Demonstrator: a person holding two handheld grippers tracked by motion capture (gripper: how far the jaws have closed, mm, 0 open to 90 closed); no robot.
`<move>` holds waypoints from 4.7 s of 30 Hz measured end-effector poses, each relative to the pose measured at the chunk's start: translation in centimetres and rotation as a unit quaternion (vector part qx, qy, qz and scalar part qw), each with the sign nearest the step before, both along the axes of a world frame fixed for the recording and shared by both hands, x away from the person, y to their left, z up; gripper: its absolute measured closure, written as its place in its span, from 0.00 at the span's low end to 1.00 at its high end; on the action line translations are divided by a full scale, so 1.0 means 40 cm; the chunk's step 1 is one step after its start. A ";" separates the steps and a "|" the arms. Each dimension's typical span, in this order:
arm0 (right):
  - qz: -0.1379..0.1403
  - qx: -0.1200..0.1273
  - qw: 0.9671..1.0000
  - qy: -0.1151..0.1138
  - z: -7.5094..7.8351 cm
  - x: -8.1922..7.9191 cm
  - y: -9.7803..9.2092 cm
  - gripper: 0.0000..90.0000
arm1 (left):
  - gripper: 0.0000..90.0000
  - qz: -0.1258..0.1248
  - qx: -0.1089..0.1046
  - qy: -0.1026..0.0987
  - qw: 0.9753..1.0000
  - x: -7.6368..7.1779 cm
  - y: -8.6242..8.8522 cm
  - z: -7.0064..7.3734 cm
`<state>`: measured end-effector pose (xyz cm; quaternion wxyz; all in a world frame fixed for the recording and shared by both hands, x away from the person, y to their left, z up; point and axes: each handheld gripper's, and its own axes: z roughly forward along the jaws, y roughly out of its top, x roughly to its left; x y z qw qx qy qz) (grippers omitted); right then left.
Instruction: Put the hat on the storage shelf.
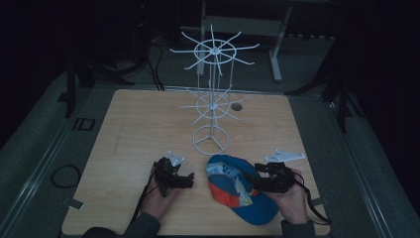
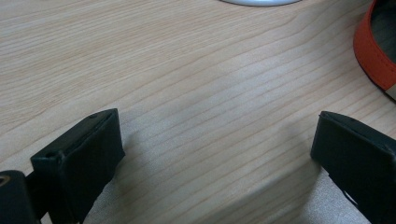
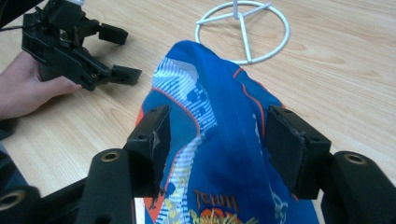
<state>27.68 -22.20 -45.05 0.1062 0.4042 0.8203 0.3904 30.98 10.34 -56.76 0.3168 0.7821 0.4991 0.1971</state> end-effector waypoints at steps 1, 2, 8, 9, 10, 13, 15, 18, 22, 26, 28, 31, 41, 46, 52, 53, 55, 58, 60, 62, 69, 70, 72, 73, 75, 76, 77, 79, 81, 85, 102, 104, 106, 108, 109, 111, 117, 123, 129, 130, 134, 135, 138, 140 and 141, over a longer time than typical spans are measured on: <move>0.002 -0.001 1.000 0.000 0.005 0.009 0.002 0.45 | 0.03 0.000 0.000 0.000 1.000 0.000 0.000 0.000; 0.003 -0.002 1.000 -0.001 0.008 0.014 0.004 0.44 | 0.03 0.000 0.000 0.000 1.000 0.000 0.000 0.000; 0.009 -0.019 1.000 0.002 0.020 0.047 0.020 0.40 | 0.03 0.000 0.000 0.000 1.000 0.000 0.000 0.000; 0.010 -0.024 1.000 0.003 0.021 0.051 0.023 0.40 | 0.03 0.000 0.000 0.001 1.000 0.000 0.000 0.000; 0.011 -0.028 1.000 0.003 0.022 0.055 0.026 0.39 | 0.03 -0.001 0.000 0.002 1.000 0.000 0.000 0.001; 0.017 -0.040 0.999 0.003 0.025 0.065 0.035 0.38 | 0.03 0.000 0.000 0.001 1.000 0.000 0.000 0.000; 0.018 -0.049 0.999 0.004 0.025 0.072 0.041 0.37 | 0.03 -0.001 0.000 0.001 1.000 0.000 0.000 0.000; 0.024 -0.061 0.998 0.009 0.022 0.083 0.050 0.35 | 0.03 -0.001 0.000 0.001 1.000 0.000 0.000 0.000; 0.032 -0.074 0.997 0.016 0.013 0.096 0.071 0.32 | 0.03 0.000 0.000 0.001 1.000 0.000 0.000 0.000; 0.042 -0.089 0.995 0.022 -0.001 0.110 0.095 0.31 | 0.03 0.000 0.000 0.000 1.000 0.000 0.000 0.000; 0.045 -0.091 0.994 0.029 -0.006 0.118 0.101 0.29 | 0.03 0.000 0.000 0.000 1.000 0.000 0.000 0.000; 0.046 -0.098 0.994 0.034 -0.016 0.130 0.106 0.27 | 0.03 0.001 0.000 -0.001 1.000 0.000 0.000 0.000; 0.062 -0.123 0.989 0.053 -0.054 0.167 0.133 0.26 | 0.03 0.001 -0.001 -0.002 1.000 0.000 0.000 -0.001; 0.071 -0.139 0.985 0.068 -0.078 0.182 0.147 0.28 | 0.03 0.001 -0.001 -0.002 1.000 0.000 0.000 -0.001; 0.083 -0.163 0.979 0.093 -0.109 0.197 0.164 0.40 | 0.03 0.000 0.000 -0.001 1.000 0.000 0.000 0.000; 0.088 -0.174 0.976 0.095 -0.115 0.197 0.166 0.46 | 0.03 0.001 0.000 -0.002 1.000 0.000 0.000 0.000; 0.094 -0.191 0.972 0.095 -0.123 0.195 0.170 0.60 | 0.03 0.001 0.000 -0.002 1.000 0.000 0.000 -0.001; 0.100 -0.195 0.971 0.091 -0.126 0.188 0.171 0.86 | 0.03 0.000 -0.001 -0.002 1.000 0.000 0.000 -0.001; 0.103 -0.188 0.973 0.081 -0.118 0.184 0.166 0.94 | 0.03 0.001 -0.001 -0.002 1.000 0.000 0.000 -0.001; 0.104 -0.178 0.976 0.075 -0.106 0.179 0.161 0.96 | 0.03 0.001 -0.001 -0.001 1.000 0.000 0.000 -0.001; 0.102 -0.155 0.981 0.057 -0.069 0.158 0.139 0.97 | 0.03 0.001 -0.001 -0.001 1.000 0.000 -0.001 -0.001; 0.103 -0.149 0.982 0.055 -0.065 0.154 0.137 0.96 | 0.03 0.001 -0.001 -0.002 1.000 0.000 0.000 0.000; 0.107 -0.140 0.983 0.051 -0.058 0.147 0.134 0.96 | 0.03 0.001 -0.001 -0.002 1.000 0.000 0.000 0.000; 0.107 -0.136 0.984 0.050 -0.054 0.144 0.133 0.96 | 0.03 0.001 -0.001 -0.002 1.000 0.000 0.000 0.000; 0.105 -0.131 0.985 0.046 -0.048 0.138 0.129 0.96 | 0.03 0.001 -0.001 -0.002 1.000 0.000 0.000 -0.001; 0.106 -0.129 0.985 0.045 -0.045 0.136 0.127 0.95 | 0.03 0.001 -0.001 -0.002 1.000 0.000 0.000 0.000; 0.105 -0.125 0.986 0.042 -0.042 0.133 0.124 0.95 | 0.03 0.001 -0.001 0.000 1.000 0.000 0.000 0.000; 0.105 -0.117 0.987 0.037 -0.033 0.128 0.119 0.95 | 0.03 0.000 -0.001 0.000 1.000 0.000 0.000 0.000; 0.103 -0.107 0.988 0.033 -0.023 0.123 0.112 0.95 | 0.03 0.000 0.000 0.000 1.000 0.000 0.000 0.000; 0.097 -0.092 0.991 0.024 -0.001 0.110 0.099 0.95 | 0.03 -0.001 0.001 0.001 1.000 0.000 0.000 0.001; 0.094 -0.059 0.994 -0.009 0.063 0.085 0.068 0.97 | 0.03 0.000 0.000 0.000 1.000 0.000 0.000 0.000; 0.093 -0.054 0.994 -0.010 0.069 0.084 0.061 0.97 | 0.03 0.000 0.000 0.000 1.000 0.000 0.000 0.000; 0.092 -0.050 0.994 -0.009 0.073 0.085 0.054 0.96 | 0.03 0.000 0.000 0.000 1.000 0.000 0.000 0.000; 0.093 -0.048 0.994 -0.009 0.077 0.086 0.049 0.96 | 0.03 0.000 0.000 0.000 1.000 0.000 0.000 0.000; 0.093 -0.046 0.995 -0.010 0.079 0.085 0.047 0.97 | 0.03 0.000 0.000 0.000 1.000 0.000 0.000 0.000; 0.091 -0.041 0.995 -0.012 0.085 0.084 0.041 0.96 | 0.03 0.000 0.000 0.000 1.000 0.000 0.000 0.000; 0.087 -0.026 0.996 -0.018 0.102 0.084 0.024 0.97 | 0.03 0.000 0.000 0.000 1.000 0.000 0.000 0.000; 0.084 -0.015 0.996 -0.026 0.118 0.081 0.014 0.96 | 0.03 0.001 0.000 -0.001 1.000 0.000 0.000 0.000; 0.082 -0.009 0.996 -0.030 0.128 0.080 0.007 0.96 | 0.03 0.001 -0.001 -0.001 1.000 0.000 0.000 0.000; 0.082 -0.007 0.996 -0.031 0.129 0.079 0.006 0.96 | 0.03 0.001 -0.001 -0.001 1.000 0.000 0.000 0.000; 0.080 -0.002 0.996 -0.036 0.137 0.076 0.000 0.96 | 0.03 0.001 -0.001 -0.001 1.000 0.000 0.000 0.000; 0.080 -0.001 0.996 -0.037 0.139 0.076 -0.001 0.96 | 0.03 0.001 -0.001 -0.001 1.000 0.000 0.000 0.000; 0.079 0.002 0.996 -0.040 0.145 0.074 -0.005 0.96 | 0.03 0.000 0.000 0.000 1.000 0.000 0.000 0.000; 0.078 0.004 0.996 -0.042 0.149 0.073 -0.007 0.96 | 0.03 0.000 0.000 0.000 1.000 0.000 0.000 0.000; 0.078 0.004 0.996 -0.042 0.151 0.072 -0.007 0.96 | 0.03 0.000 0.000 0.000 1.000 0.000 0.000 0.000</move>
